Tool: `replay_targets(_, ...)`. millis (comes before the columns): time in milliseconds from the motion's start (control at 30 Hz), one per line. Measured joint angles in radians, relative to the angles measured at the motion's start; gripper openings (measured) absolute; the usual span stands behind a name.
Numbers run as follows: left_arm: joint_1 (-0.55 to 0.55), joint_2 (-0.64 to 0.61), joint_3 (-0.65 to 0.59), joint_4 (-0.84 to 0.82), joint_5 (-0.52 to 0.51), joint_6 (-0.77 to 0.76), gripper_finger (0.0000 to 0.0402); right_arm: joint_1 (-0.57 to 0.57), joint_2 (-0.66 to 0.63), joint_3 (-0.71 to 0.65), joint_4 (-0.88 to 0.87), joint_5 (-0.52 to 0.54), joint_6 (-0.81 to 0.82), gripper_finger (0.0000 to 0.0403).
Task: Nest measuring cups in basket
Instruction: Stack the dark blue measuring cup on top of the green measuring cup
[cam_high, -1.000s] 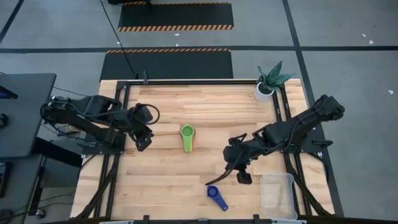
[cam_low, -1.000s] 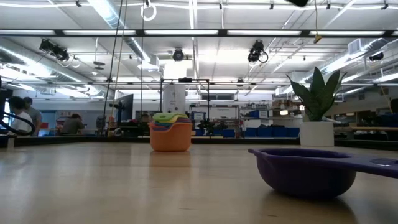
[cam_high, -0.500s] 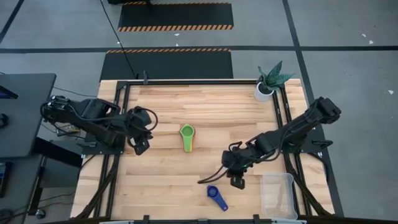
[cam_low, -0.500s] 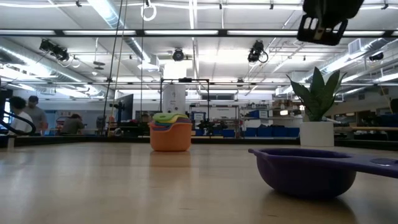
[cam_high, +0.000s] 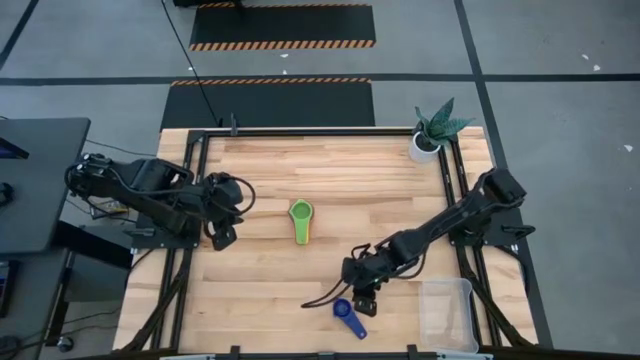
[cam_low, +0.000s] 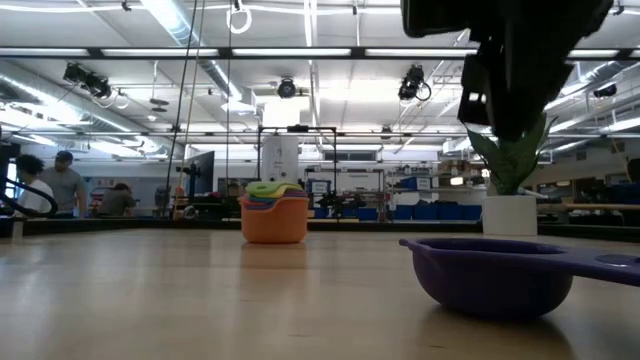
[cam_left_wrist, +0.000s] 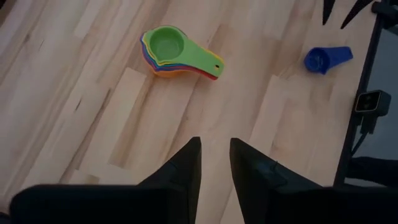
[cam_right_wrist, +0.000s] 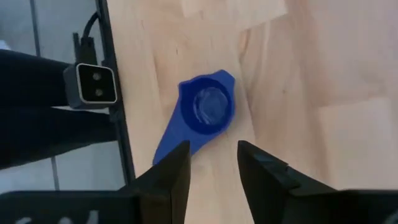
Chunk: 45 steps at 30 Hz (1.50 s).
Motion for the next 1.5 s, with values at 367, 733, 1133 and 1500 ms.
replay_targets(367,0.002,0.0,0.0,-0.002,0.0,0.012,0.0091,0.0,0.16,0.0,0.127,-0.021,0.019,0.0134)
replay_targets(733,0.002,0.0,0.0,-0.002,0.0,0.011,0.0091,0.0,0.251,0.003,0.255,-0.043,0.066,0.0118)
replay_targets(1133,0.002,0.0,0.0,-0.002,0.0,0.011,0.0091,-0.007,0.253,0.019,0.237,-0.005,0.081,0.0012)
replay_targets(1500,0.002,0.0,0.0,-0.008,-0.01,0.011,0.0091,-0.123,0.254,0.338,-0.261,0.114,0.024,0.001)
